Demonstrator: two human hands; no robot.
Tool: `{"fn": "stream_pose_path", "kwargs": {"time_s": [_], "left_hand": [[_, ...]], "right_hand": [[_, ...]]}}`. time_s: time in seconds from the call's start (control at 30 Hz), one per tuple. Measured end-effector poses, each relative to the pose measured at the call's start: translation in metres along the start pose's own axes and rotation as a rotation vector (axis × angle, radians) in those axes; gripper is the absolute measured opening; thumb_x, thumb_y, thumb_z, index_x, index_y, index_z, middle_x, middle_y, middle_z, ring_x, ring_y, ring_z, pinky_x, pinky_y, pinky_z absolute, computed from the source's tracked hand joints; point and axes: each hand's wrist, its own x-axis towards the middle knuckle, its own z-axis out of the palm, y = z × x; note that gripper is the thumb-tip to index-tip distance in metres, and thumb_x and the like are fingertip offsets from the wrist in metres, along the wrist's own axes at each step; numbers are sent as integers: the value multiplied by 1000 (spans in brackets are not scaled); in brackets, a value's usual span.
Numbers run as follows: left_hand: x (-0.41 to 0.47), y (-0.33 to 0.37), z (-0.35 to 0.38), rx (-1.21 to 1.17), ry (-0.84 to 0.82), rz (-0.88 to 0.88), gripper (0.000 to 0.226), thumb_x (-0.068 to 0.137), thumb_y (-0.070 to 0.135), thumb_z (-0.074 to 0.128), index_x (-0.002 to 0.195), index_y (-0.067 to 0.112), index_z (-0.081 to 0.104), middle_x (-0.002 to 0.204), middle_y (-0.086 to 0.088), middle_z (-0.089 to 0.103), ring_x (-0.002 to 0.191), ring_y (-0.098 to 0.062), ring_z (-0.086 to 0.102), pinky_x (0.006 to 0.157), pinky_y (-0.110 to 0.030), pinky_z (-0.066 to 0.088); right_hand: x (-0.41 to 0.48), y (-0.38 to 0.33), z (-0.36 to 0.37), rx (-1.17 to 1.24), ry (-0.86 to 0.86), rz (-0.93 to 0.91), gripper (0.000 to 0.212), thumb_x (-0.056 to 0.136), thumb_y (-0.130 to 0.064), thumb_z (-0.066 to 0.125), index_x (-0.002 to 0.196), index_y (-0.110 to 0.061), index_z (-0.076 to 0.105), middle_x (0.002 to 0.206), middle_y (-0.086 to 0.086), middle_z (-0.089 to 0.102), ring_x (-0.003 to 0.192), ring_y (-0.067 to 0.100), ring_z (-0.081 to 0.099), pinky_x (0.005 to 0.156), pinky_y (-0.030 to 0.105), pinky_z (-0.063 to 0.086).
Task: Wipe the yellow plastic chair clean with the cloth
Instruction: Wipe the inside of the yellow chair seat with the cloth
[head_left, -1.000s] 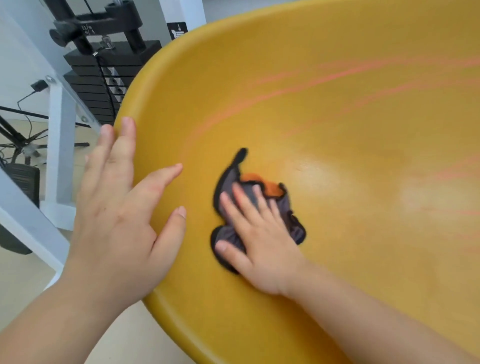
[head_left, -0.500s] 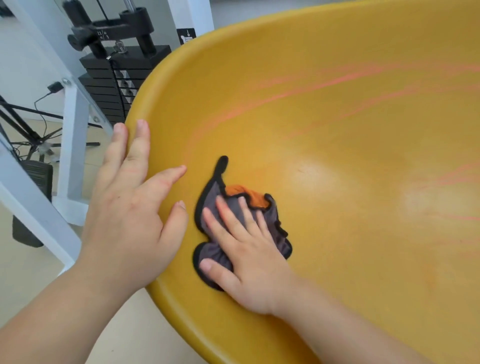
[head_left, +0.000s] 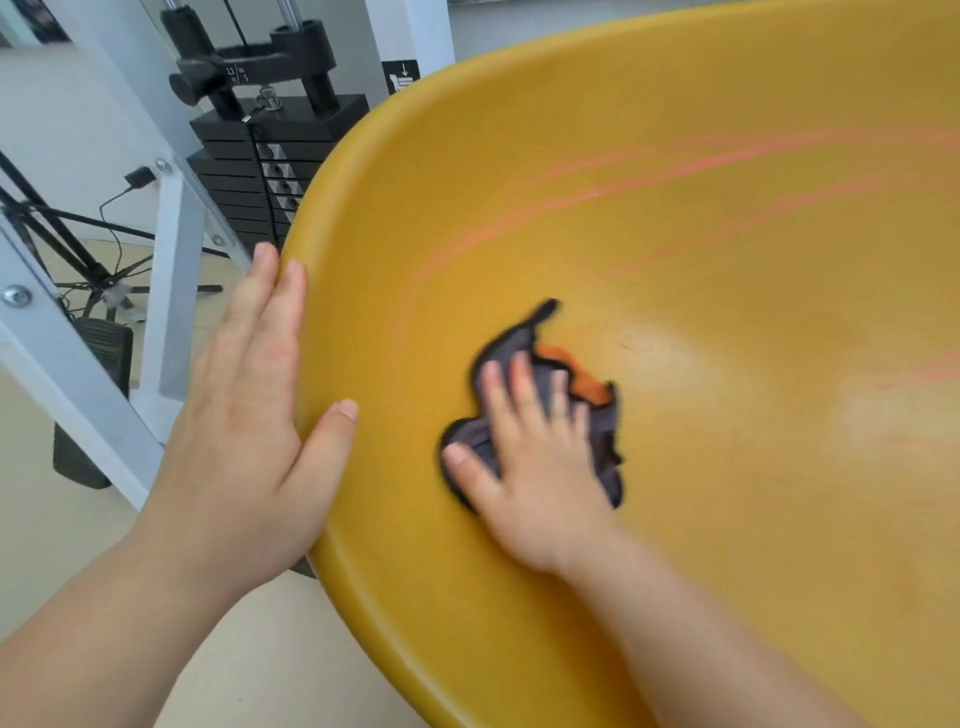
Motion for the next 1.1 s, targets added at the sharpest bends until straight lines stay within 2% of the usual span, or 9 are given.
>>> {"fn": "stream_pose_path", "kwargs": {"time_s": [0.07,0.17,0.27,0.4,0.57,0.73,0.83,0.93,1.1], "left_hand": [[1,-2,2,-25,14,5,83,89,35,46,161,21,7,167,11,3,151,6,-3,117,-8,-2],[2,-2,6,-58,26,-2,85,88,24,51,161,17,9,167,9,5,151,5,-1,118,-8,0],[2,1,12,-200,112,-68,82,84,17,54,159,18,22,165,11,16,149,9,8,119,-11,8],[10,0,15,-578,256,-195,68,82,10,53,145,34,44,149,18,43,142,-2,36,118,-41,33],[15,-7,12,-576,318,-190,53,90,11,52,135,38,54,133,27,53,132,-6,49,108,-30,43],[19,-9,15,-613,409,-177,44,92,9,54,127,36,60,132,8,60,127,-19,57,102,-36,49],[19,-8,18,-599,418,-182,43,94,11,53,130,35,57,129,15,58,123,-17,57,99,-33,48],[20,-7,18,-562,404,-160,44,94,9,52,133,29,55,127,16,55,120,-12,56,101,-30,46],[17,-5,16,-536,370,-184,45,95,11,51,139,23,55,130,17,54,127,-4,51,109,-32,44]], "right_hand": [[-18,-36,0,102,-68,-216,80,90,-77,13,156,-45,-21,160,-18,-38,146,23,-40,121,48,-19],[-22,-34,-5,112,-83,-335,77,92,-76,22,154,-53,-18,159,-25,-34,147,14,-39,123,49,-15],[2,-20,-9,52,-17,-288,85,83,-89,19,150,-56,-21,161,-22,-33,148,16,-37,123,56,-11],[64,-44,-30,139,115,-249,88,85,-83,21,154,-48,-22,164,-11,-33,149,27,-36,120,56,-19],[84,-68,-28,248,267,-177,83,91,-71,11,159,-32,-17,167,2,-27,151,29,-30,122,56,-13],[-15,-57,9,236,44,-407,79,98,-71,11,161,-30,-10,168,-1,-24,153,24,-27,125,55,-3],[-21,-39,5,112,-55,-479,83,93,-78,8,158,-34,-22,166,0,-29,151,25,-31,123,54,-8],[48,-37,-17,-1,112,-381,87,89,-81,9,151,-36,-31,165,9,-31,149,28,-34,123,59,-7],[141,-27,-50,76,460,-115,88,92,-74,18,162,-26,-7,169,10,-15,154,32,-20,122,61,-6]]}}
